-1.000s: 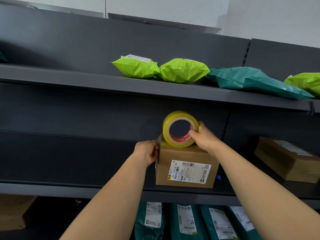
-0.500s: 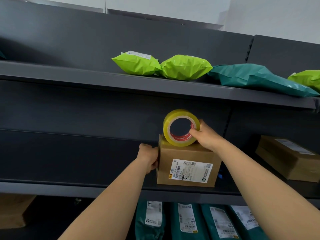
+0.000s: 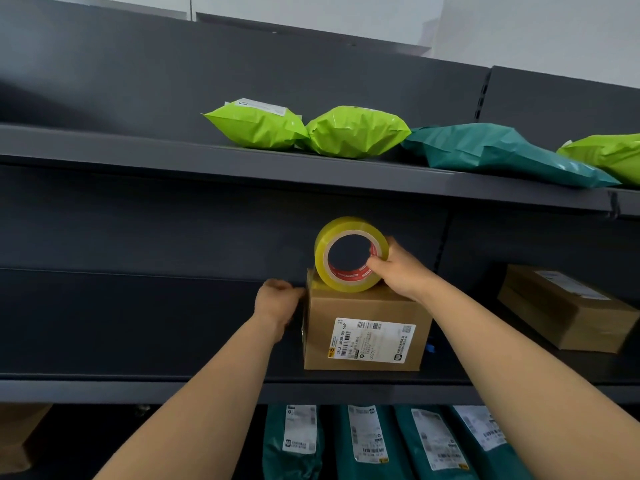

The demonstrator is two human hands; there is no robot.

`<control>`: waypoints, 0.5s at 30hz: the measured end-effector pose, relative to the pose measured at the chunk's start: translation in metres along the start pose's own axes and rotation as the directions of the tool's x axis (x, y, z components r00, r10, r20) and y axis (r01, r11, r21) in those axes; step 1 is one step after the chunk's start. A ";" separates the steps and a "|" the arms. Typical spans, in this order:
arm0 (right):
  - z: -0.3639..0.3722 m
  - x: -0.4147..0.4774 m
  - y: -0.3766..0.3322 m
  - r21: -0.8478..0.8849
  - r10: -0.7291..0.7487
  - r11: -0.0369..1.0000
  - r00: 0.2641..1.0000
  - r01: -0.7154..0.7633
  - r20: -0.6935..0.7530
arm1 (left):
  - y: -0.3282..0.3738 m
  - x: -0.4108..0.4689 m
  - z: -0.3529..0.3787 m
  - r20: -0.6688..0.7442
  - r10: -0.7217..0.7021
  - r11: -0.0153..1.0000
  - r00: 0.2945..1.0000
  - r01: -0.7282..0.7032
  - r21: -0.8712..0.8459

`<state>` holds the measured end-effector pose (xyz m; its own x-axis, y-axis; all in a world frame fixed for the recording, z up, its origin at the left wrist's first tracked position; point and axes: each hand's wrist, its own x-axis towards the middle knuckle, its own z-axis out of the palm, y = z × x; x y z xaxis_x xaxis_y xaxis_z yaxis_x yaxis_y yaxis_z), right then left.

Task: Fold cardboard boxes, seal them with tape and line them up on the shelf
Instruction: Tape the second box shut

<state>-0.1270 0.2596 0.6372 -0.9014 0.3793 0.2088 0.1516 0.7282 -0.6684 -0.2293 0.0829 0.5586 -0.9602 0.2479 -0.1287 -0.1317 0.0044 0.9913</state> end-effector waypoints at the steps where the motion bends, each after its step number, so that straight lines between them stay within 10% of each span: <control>1: 0.000 0.000 0.000 0.001 -0.002 1.000 1.000 0.002 0.002 | 0.002 -0.003 -0.002 0.048 0.068 0.995 0.997 -0.064 -0.071; 6: -0.001 0.000 -0.001 -0.003 -0.004 1.000 1.000 0.004 -0.008 | 0.004 0.002 -0.017 0.592 0.130 0.988 0.795 -0.154 -0.010; 15: 0.002 0.003 0.002 0.082 -0.012 0.997 0.998 0.017 -0.061 | 0.011 -0.003 -0.006 0.550 0.120 0.957 0.826 -0.244 0.158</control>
<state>-0.1304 0.2614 0.6354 -0.8767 0.4050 0.2596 0.1030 0.6852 -0.7210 -0.2295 0.0768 0.5701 -0.6738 0.7383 0.0285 0.1474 0.0965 0.9844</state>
